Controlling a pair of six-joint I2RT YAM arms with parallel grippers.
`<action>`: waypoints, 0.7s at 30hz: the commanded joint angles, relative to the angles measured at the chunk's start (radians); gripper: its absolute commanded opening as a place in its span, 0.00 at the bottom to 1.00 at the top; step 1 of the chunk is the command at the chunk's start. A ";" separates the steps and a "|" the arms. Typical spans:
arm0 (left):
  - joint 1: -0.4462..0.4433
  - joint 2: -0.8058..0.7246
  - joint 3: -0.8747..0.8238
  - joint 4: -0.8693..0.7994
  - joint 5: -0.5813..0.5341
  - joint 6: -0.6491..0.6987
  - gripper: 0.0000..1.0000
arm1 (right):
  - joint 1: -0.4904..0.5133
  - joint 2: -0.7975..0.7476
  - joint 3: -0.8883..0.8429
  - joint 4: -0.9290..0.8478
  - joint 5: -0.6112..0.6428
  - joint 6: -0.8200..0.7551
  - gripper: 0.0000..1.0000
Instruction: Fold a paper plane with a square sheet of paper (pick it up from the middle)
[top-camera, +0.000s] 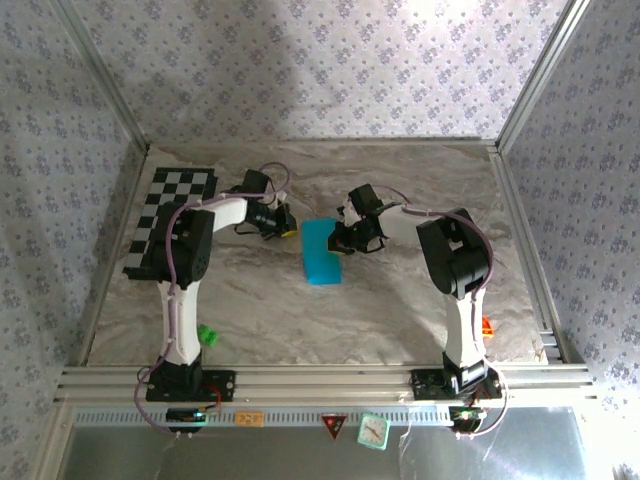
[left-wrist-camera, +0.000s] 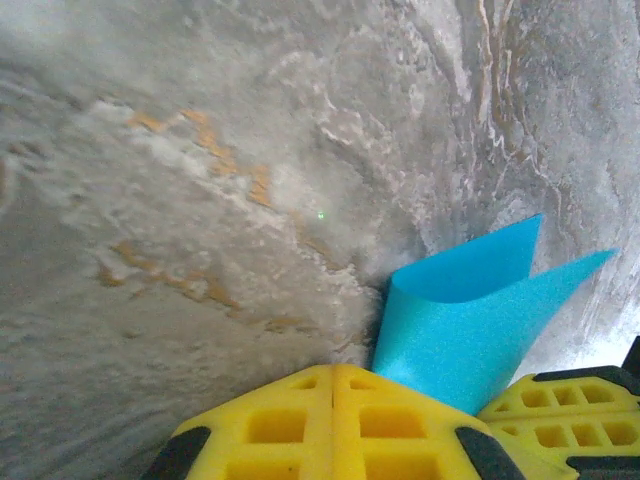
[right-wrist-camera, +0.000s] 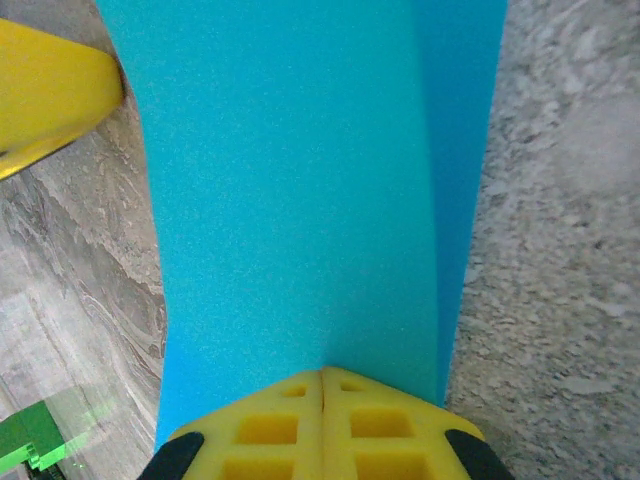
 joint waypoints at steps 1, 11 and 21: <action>-0.042 -0.066 0.036 -0.024 0.032 0.054 0.00 | -0.023 0.128 -0.088 -0.247 0.267 -0.026 0.01; -0.124 0.000 0.059 0.052 0.001 -0.047 0.00 | -0.022 0.135 -0.090 -0.238 0.264 -0.019 0.01; -0.042 0.078 0.086 0.056 -0.046 -0.046 0.00 | -0.023 0.132 -0.103 -0.238 0.266 -0.018 0.01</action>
